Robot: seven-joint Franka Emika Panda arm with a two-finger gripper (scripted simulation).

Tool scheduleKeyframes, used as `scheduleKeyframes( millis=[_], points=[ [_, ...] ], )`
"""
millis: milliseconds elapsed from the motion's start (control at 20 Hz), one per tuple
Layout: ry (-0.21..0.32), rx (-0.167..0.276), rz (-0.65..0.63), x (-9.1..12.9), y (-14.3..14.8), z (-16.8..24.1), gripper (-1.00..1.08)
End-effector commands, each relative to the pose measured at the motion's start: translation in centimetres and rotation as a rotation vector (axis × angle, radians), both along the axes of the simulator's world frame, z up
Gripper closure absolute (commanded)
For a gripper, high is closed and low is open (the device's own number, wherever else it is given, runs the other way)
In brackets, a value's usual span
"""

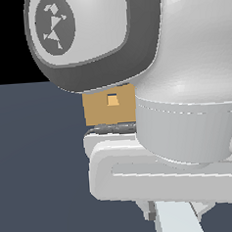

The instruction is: Insert the peg into the horizontal hole in a box.

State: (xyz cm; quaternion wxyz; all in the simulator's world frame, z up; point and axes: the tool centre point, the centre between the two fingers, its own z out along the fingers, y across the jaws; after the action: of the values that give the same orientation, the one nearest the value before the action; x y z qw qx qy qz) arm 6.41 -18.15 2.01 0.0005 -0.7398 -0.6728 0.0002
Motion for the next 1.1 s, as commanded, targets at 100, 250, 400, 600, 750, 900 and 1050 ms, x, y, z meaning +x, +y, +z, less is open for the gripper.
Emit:
scheduleKeyframes(
  millis=[100, 250, 400, 600, 750, 900, 1050],
  points=[
    [0.0, 0.0, 0.001, -0.1, 0.2, 0.1, 1.08],
    [0.0, 0.0, 0.005, -0.2, 0.8, 0.3, 1.08],
    [0.0, 0.0, 0.011, -0.5, 1.7, 0.7, 1.08],
    [0.0, 0.0, 0.022, -1.1, 3.7, 1.5, 1.08],
    [0.0, 0.0, 0.035, -1.7, 5.8, 2.3, 1.08],
    [-0.001, 0.0, 0.052, -2.6, 8.6, 3.4, 1.08],
    [-0.001, 0.0, 0.07, -3.6, 11.5, 4.6, 1.08]
  ],
)
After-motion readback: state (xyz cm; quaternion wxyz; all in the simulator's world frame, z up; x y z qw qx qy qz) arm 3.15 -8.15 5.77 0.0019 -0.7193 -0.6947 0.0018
